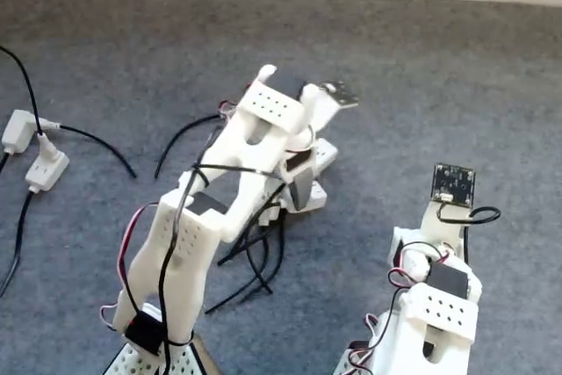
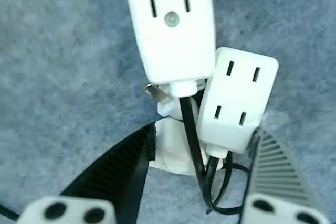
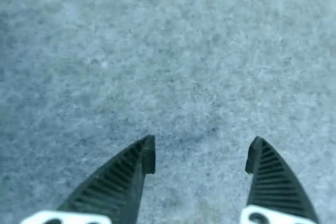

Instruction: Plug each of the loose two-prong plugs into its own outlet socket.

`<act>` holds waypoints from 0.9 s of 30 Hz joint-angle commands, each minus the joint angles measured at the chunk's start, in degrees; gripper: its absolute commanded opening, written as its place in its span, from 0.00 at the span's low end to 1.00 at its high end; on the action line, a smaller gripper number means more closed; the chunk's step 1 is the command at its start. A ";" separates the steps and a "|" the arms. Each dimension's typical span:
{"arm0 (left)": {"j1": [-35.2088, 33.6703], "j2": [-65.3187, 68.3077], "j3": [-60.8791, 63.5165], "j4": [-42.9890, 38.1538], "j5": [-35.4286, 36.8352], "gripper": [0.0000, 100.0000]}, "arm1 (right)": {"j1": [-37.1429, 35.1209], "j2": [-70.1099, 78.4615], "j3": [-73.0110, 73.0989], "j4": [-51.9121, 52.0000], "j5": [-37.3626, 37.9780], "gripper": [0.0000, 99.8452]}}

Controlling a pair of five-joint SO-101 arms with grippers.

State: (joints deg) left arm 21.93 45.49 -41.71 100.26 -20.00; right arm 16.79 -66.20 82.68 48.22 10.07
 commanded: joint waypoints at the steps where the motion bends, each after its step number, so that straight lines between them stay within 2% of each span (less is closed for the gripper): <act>1: -6.81 -2.77 4.09 0.62 2.11 0.26 | -1.54 -0.84 -0.22 -1.01 0.09 0.27; 7: -19.65 -2.68 -0.22 -1.93 2.11 0.26 | -1.71 -0.84 -0.22 -1.01 0.09 0.27; 10: -23.34 -2.51 -4.88 -2.20 2.11 0.26 | -1.71 -0.84 -0.13 -1.01 0.09 0.27; 17: -24.31 -3.03 -19.38 -1.85 2.55 0.26 | -1.71 -0.75 -0.04 -1.01 0.09 0.27; 19: -24.57 -2.95 -23.08 0.53 2.37 0.26 | -1.71 -0.75 0.13 -1.01 0.09 0.27; 22: -23.34 -3.03 -19.30 1.49 2.20 0.26 | -3.03 -0.75 1.36 -1.27 0.09 0.27; 27: -19.56 -4.88 -11.12 1.49 -2.02 0.26 | -5.41 -0.75 1.36 -1.27 0.09 0.27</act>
State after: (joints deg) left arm -1.36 45.14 -56.48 101.05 -19.38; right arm 12.84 -66.20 84.53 48.04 10.07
